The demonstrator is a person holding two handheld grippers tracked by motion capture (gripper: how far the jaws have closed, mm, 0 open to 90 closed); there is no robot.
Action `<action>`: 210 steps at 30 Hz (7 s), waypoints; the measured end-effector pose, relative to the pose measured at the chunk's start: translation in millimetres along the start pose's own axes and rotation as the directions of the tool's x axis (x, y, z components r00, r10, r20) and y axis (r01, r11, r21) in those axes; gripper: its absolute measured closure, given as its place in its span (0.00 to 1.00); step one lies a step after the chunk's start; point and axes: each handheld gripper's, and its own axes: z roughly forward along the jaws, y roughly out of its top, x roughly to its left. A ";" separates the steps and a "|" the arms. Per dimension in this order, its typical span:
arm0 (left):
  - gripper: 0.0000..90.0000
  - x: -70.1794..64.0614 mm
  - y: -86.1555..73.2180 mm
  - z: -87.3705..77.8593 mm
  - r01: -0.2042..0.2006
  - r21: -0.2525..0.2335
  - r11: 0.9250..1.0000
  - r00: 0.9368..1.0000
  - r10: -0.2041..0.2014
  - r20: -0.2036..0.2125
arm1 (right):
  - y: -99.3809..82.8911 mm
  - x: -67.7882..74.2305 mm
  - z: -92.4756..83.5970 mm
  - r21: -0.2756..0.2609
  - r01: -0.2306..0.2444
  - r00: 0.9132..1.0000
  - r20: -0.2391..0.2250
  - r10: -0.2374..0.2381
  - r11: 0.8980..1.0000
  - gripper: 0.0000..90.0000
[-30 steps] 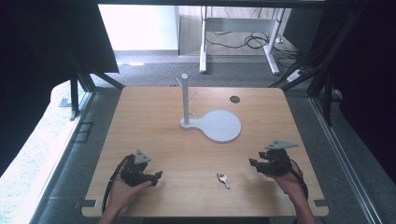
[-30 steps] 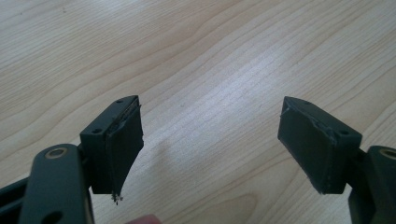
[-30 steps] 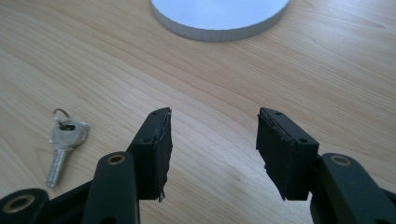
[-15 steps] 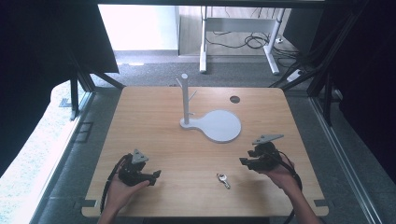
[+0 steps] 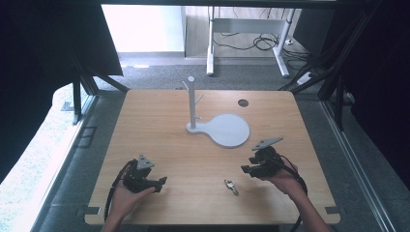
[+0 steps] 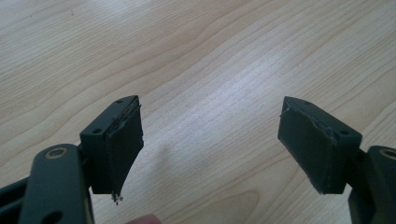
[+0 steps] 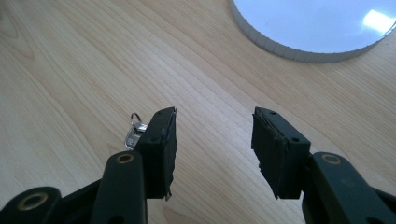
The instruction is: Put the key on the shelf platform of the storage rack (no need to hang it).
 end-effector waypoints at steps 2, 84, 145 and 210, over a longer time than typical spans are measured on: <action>0.25 -0.7 0.1 0.0 0.002 0.000 1.000 1.000 -0.002 -0.002 | 1.2 2.7 1.5 0.009 0.008 1.000 -0.001 -0.008 1.000 0.56; 0.25 0.9 -1.7 4.5 0.010 0.017 1.000 1.000 -0.011 0.008 | 24.2 44.7 72.4 0.330 0.128 0.987 -0.133 -0.088 0.935 0.98; 0.24 3.0 -1.7 3.2 0.008 0.010 1.000 1.000 -0.008 0.006 | 50.6 23.3 -3.8 0.214 0.124 0.991 -0.082 -0.109 0.969 0.99; 0.24 2.6 -1.9 4.5 0.006 0.017 1.000 1.000 -0.006 0.003 | 86.2 -13.5 -18.8 0.152 0.054 0.998 -0.024 -0.051 0.987 0.99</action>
